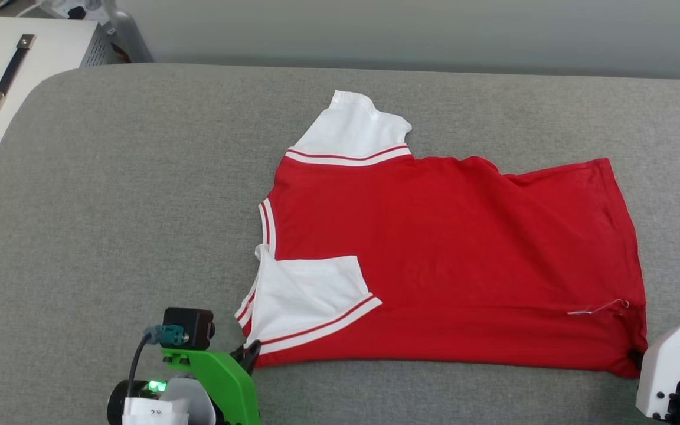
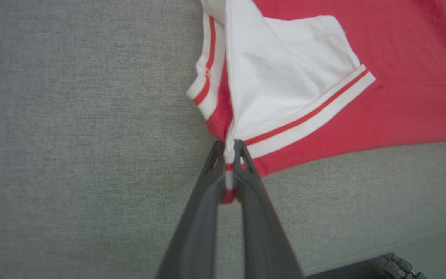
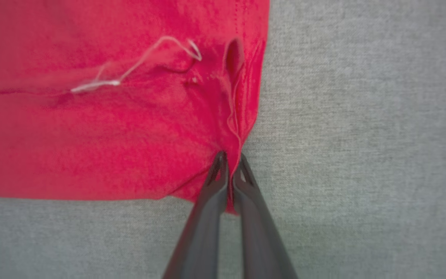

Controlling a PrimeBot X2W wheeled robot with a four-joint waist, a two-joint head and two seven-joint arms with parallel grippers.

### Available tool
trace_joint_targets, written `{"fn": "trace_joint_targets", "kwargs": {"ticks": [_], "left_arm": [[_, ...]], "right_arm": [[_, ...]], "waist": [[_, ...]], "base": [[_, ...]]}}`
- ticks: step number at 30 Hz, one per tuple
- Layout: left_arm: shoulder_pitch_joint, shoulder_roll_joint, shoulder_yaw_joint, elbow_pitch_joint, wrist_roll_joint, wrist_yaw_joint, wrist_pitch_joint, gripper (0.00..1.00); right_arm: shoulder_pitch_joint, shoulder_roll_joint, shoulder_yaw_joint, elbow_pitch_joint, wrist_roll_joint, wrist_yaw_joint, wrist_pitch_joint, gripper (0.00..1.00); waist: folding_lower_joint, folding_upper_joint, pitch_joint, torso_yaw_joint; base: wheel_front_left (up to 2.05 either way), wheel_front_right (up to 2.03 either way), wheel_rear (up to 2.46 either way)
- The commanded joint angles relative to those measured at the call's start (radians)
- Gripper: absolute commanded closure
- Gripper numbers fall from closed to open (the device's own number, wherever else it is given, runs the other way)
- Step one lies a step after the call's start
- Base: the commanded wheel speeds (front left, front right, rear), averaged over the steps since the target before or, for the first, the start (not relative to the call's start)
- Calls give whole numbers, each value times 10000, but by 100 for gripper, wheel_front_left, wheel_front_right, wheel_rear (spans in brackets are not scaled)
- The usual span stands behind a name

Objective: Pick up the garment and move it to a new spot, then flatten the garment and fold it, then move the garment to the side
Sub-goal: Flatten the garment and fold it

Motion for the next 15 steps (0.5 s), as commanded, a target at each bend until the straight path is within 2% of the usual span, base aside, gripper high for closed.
{"fn": "trace_joint_targets", "kwargs": {"ticks": [1,8,15], "left_arm": [[177,90,9,76,-47,-49,34,100],[712,218,-82,223,-207,-42,47,100],[1286,298,-232,252,-433,-50,160,100]], "right_arm": [[222,-114,-30,83,89,-11,1,100],[976,-186,-288,-454,284,-11,207,100],[2007,146,-669,-1290,362,-11,644,100]], "waist": [[0,0,-310,-80],[0,0,-1056,-150],[0,0,-1388,-208]], "base": [[0,0,0],[0,0,0],[0,0,0]]}}
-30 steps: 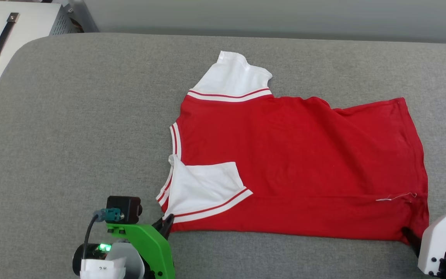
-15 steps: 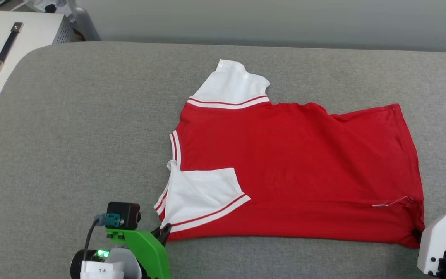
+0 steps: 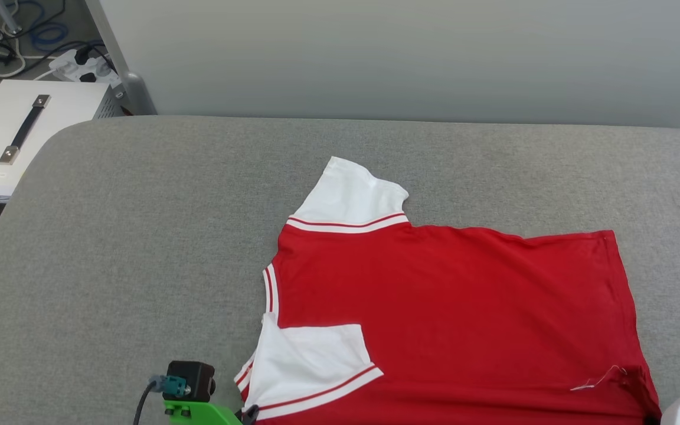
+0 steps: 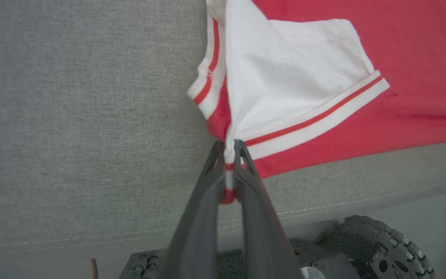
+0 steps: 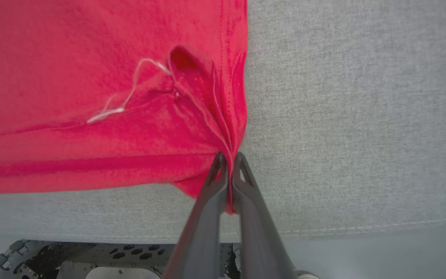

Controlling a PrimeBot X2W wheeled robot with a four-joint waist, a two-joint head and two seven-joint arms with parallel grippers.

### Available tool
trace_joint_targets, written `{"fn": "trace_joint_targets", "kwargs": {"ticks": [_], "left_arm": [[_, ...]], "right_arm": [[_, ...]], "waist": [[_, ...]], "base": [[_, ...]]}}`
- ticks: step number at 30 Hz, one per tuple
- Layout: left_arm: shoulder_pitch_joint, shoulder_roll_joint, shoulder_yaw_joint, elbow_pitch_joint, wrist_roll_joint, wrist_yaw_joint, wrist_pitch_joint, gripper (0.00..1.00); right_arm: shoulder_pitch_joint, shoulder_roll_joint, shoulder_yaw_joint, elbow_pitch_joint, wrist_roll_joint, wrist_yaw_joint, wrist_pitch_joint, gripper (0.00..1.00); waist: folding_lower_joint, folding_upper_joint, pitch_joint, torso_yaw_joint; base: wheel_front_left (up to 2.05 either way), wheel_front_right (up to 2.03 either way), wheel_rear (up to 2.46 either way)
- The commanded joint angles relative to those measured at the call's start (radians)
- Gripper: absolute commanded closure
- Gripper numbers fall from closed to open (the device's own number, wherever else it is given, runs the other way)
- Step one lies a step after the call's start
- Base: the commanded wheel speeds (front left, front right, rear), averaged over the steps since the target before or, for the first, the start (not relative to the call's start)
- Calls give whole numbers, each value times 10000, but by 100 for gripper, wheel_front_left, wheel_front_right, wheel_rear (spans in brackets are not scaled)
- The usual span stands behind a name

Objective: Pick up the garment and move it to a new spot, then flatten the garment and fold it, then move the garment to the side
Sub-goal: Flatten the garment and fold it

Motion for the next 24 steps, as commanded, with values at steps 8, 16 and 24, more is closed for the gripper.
{"fn": "trace_joint_targets", "kwargs": {"ticks": [8,16,24], "left_arm": [[190,-68,-176,655,-143,-231,-7,100],[-186,-381,-377,1485,-117,-669,-87,100],[-417,-640,-380,2084,-71,-831,-408,0]], "right_arm": [[546,301,-201,-280,-57,-11,69,100],[143,358,-57,259,-57,-11,-314,100],[-46,310,58,884,-40,-11,-621,100]], "waist": [[0,0,48,-133],[0,0,494,-142],[0,0,437,-31]], "base": [[0,0,0],[0,0,0],[0,0,0]]}}
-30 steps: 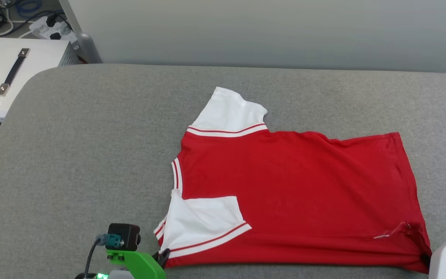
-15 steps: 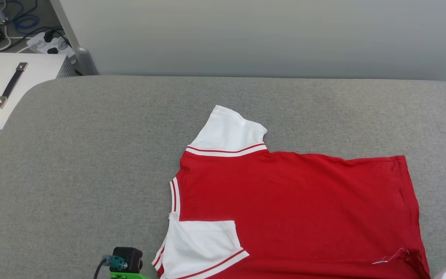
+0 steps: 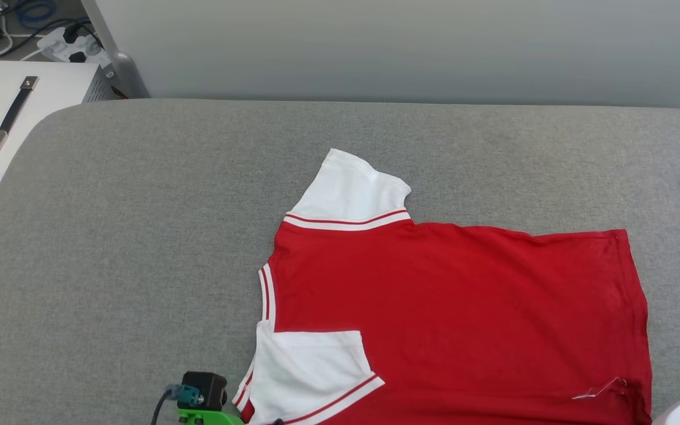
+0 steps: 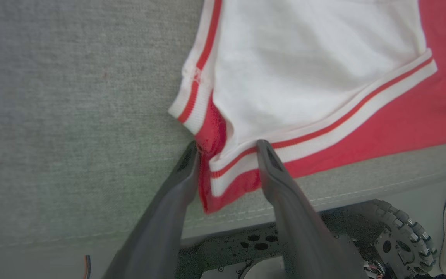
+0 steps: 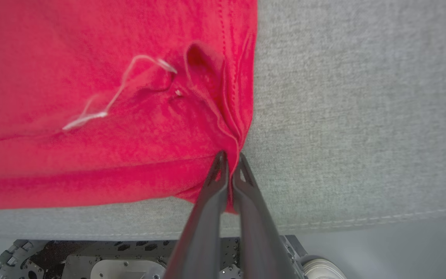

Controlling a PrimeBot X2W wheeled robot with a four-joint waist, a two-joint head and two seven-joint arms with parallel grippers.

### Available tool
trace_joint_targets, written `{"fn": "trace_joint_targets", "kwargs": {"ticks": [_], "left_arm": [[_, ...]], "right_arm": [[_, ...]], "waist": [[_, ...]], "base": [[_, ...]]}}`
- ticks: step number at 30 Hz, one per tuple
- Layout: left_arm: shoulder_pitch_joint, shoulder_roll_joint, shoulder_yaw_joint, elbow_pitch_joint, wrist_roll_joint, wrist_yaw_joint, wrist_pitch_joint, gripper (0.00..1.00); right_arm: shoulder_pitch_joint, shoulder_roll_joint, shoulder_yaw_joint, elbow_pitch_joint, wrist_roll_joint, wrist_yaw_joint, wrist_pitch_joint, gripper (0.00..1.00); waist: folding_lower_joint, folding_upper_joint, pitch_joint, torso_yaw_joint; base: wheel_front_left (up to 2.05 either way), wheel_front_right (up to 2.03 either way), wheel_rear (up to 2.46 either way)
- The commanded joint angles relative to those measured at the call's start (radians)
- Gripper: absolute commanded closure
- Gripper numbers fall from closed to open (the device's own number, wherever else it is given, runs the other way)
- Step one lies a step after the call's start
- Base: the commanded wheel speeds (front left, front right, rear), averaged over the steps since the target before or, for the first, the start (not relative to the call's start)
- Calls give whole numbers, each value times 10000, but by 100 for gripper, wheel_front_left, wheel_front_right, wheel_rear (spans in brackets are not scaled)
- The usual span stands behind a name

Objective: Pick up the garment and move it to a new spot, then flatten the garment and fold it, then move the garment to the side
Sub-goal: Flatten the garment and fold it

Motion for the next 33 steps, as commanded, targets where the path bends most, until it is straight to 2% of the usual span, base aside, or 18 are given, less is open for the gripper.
{"fn": "trace_joint_targets", "kwargs": {"ticks": [1,2,3,7,12,15,18,19,24,29,33], "left_arm": [[-145,-64,-10,232,59,0,-73,0],[-146,-78,-9,270,65,-7,-113,0],[-157,-86,-6,304,89,-18,-180,0],[-207,-96,106,201,169,-2,-530,0],[-431,-43,414,-311,526,106,-1443,0],[-615,-25,581,-742,891,108,-2224,0],[-782,6,757,-1027,1510,120,-3452,0],[-782,-126,888,-1199,1831,20,-4310,0],[-603,-379,1309,-1297,2270,-96,-4706,0],[-163,-1054,2270,-1624,3150,-390,-4743,0],[378,-1824,3139,-1808,4024,-859,-4746,0]], "right_arm": [[-112,4,64,176,-15,-11,-89,82],[-114,-10,54,208,-27,-11,-170,58],[-136,-5,11,235,-31,-11,-270,0],[-254,-19,88,15,169,-11,-647,0],[-365,-355,397,-788,433,-11,-1702,0],[-415,-557,672,-1344,584,-11,-2567,0],[-456,-531,759,-1695,614,-11,-3361,0],[-400,-525,1024,-2010,607,-11,-4549,0],[-61,-599,1682,-2129,294,-11,-6558,0],[36,-248,1905,-1947,14,-11,-8150,0],[77,74,1997,-1749,-294,-11,-8991,0]], "waist": [[0,0,-116,35],[0,0,-170,40],[0,0,-238,41],[0,0,-491,29],[0,0,-735,-9],[0,0,-849,-45],[0,0,-944,-106],[0,0,-1017,-122],[0,0,-1014,-149],[0,0,-959,-157],[0,0,-953,-174]], "base": [[0,0,0],[0,0,0],[0,0,0],[0,0,0],[0,0,0],[0,0,0],[0,0,0],[0,0,0],[0,0,0],[0,0,0],[0,0,0]]}}
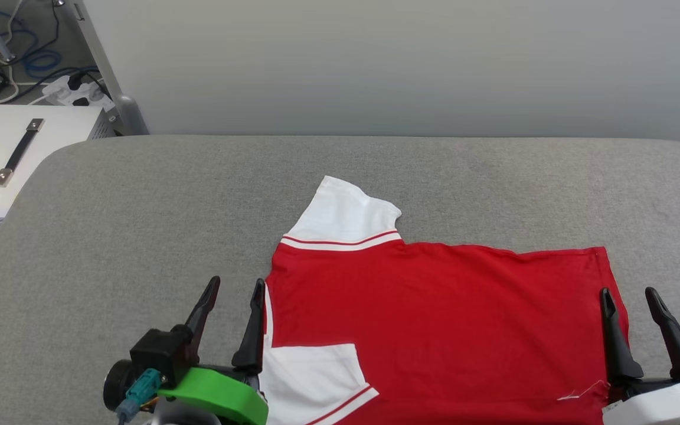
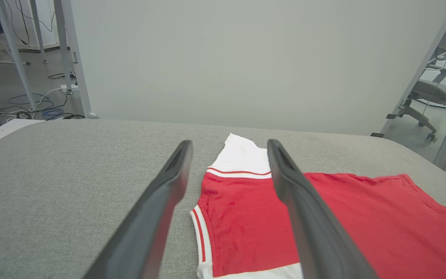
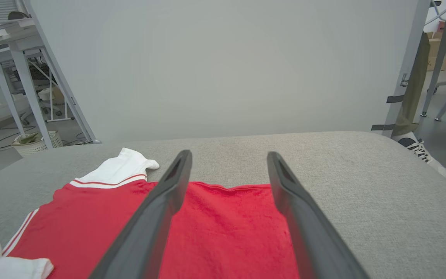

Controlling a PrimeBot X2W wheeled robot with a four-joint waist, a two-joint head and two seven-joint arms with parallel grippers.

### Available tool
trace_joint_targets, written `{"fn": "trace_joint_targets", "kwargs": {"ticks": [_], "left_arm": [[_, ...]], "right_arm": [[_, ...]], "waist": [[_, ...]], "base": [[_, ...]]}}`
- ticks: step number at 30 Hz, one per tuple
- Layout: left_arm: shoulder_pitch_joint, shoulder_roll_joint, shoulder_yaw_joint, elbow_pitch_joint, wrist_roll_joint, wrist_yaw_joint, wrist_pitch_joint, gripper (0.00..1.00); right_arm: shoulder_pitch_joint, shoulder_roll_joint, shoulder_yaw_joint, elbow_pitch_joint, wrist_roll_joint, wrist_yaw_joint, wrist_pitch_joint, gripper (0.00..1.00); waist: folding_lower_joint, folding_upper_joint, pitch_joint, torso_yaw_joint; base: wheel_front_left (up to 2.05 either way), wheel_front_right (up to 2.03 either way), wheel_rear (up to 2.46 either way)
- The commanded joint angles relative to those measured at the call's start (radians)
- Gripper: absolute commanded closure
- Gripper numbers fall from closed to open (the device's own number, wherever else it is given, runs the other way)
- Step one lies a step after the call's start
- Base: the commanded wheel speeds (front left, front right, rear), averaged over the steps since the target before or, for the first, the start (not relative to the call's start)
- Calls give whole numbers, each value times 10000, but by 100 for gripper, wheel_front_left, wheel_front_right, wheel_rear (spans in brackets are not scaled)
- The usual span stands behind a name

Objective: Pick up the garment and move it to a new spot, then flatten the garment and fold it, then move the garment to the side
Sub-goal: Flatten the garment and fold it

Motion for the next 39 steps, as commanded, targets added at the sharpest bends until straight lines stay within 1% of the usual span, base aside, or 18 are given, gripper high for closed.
{"fn": "trace_joint_targets", "kwargs": {"ticks": [1,4,7,10,13,19,25,28,31,33,37,39], "left_arm": [[268,-249,242,-17,311,-208,-56,0],[615,-696,704,192,776,-680,-57,0],[807,-1124,1196,278,1274,-1152,-57,0],[956,-1497,1632,341,1639,-1517,-57,0],[1058,-1794,2064,365,1974,-1877,-58,0],[979,-2140,2537,493,2422,-2290,-58,0],[435,-2233,2708,647,2657,-2514,-58,0],[-114,-2062,2501,1206,2490,-2597,15,0],[-1054,-1626,2139,1563,2420,-2639,544,0],[-1822,-1294,1934,1736,2258,-2654,1217,0],[-3569,-512,1371,2096,1814,-2664,2887,0],[-4490,-56,849,2260,1497,-2665,3809,0]], "right_arm": [[89,117,15,87,-148,-7,-229,0],[99,307,17,204,-265,-7,-529,0],[70,342,31,323,-350,-7,-748,0],[43,426,-66,412,-344,-7,-867,0],[54,372,8,445,-312,-7,-932,0],[-42,280,117,525,-237,-7,-987,0],[-234,370,226,432,-252,-7,-1002,0],[-369,376,258,329,-248,-7,-1007,0],[-554,369,310,162,-262,-7,-1009,0],[-723,372,413,36,-291,-7,-1010,0],[-1063,386,543,-184,-315,-7,-1003,0],[-1234,433,578,-272,-283,-7,-995,0]], "waist": [[0,0,-10,-8],[0,0,-14,-20],[0,0,25,-27],[0,0,64,-29],[0,0,100,-29],[0,0,228,-88],[0,0,680,-340],[0,0,1012,-552],[0,0,1465,-784],[0,0,1815,-975],[0,0,2458,-1334],[0,0,2790,-1523]], "base": [[0,0,0],[0,0,0],[0,0,0],[0,0,0],[0,0,0],[0,0,0],[0,0,0],[0,0,0],[0,0,0],[0,0,0],[0,0,0],[0,0,0]]}}
